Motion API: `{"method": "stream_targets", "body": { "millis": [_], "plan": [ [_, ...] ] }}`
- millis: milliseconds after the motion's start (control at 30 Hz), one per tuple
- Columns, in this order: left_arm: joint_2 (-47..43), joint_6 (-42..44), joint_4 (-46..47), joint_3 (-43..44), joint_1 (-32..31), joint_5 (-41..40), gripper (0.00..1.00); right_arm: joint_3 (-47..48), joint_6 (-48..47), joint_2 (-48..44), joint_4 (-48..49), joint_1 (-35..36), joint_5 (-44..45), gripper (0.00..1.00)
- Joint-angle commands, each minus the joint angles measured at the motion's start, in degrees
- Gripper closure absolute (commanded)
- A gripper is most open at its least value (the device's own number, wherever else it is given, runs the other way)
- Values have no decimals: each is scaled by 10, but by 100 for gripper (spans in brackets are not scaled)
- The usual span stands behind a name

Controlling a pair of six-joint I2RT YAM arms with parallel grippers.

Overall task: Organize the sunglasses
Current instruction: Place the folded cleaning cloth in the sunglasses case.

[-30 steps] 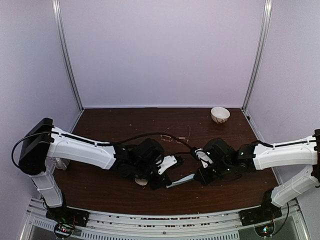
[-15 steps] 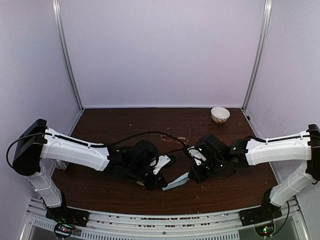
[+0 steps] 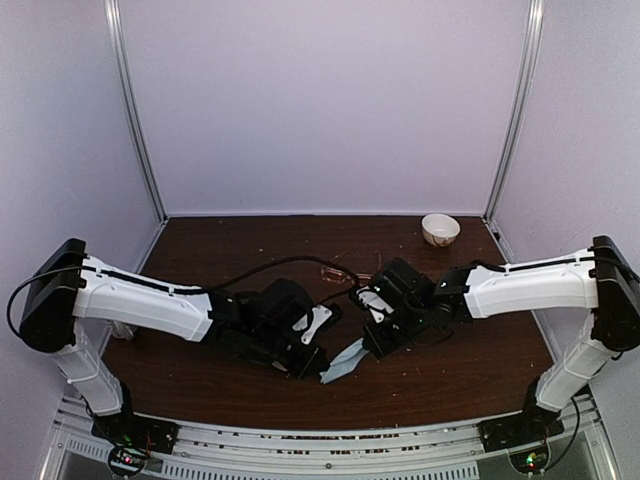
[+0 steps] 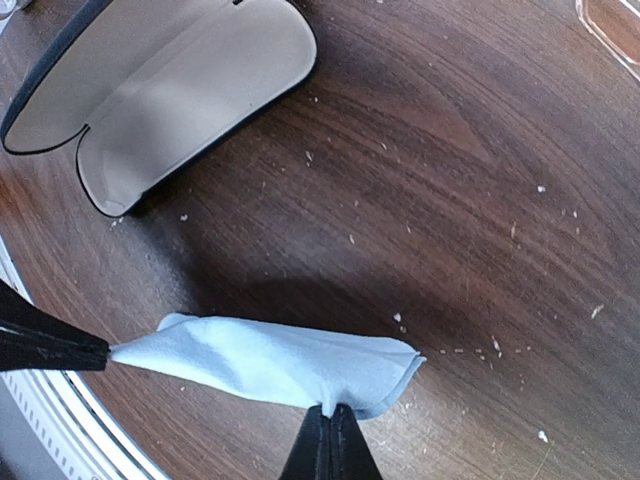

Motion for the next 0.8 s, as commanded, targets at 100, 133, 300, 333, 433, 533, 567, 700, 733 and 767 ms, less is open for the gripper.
{"method": "stream_targets", "body": {
  "millis": [100,133,300,333,433,533,567,700,733,767],
  "plan": [
    [-16,-59,0,-17,9,-24,100,55,-26,41,-20,2,9,100],
    [-17,-65,0,-21,13,-25,100,60,-28,46,-20,2,9,100],
    [-17,-80,3,-28,22,-22,100,86,-36,74,-29,2,8,100],
    [-16,-82,1,-29,24,-22,100,93,-38,79,-30,2,9,100],
    [-17,-87,-1,-32,30,-24,100,112,-43,99,-36,2,9,100],
    [-22,-94,-7,-38,38,-31,100,131,-48,115,-42,2,10,100],
    [-24,-97,-8,-39,41,-33,100,137,-50,119,-44,2,10,100],
    [-31,-105,-20,-45,46,-44,100,163,-55,138,-50,2,13,100],
    [-32,-107,-23,-46,48,-47,100,169,-57,143,-51,2,13,100],
    [-33,-109,-28,-47,48,-50,100,177,-59,149,-52,2,13,100]
  ]
}}
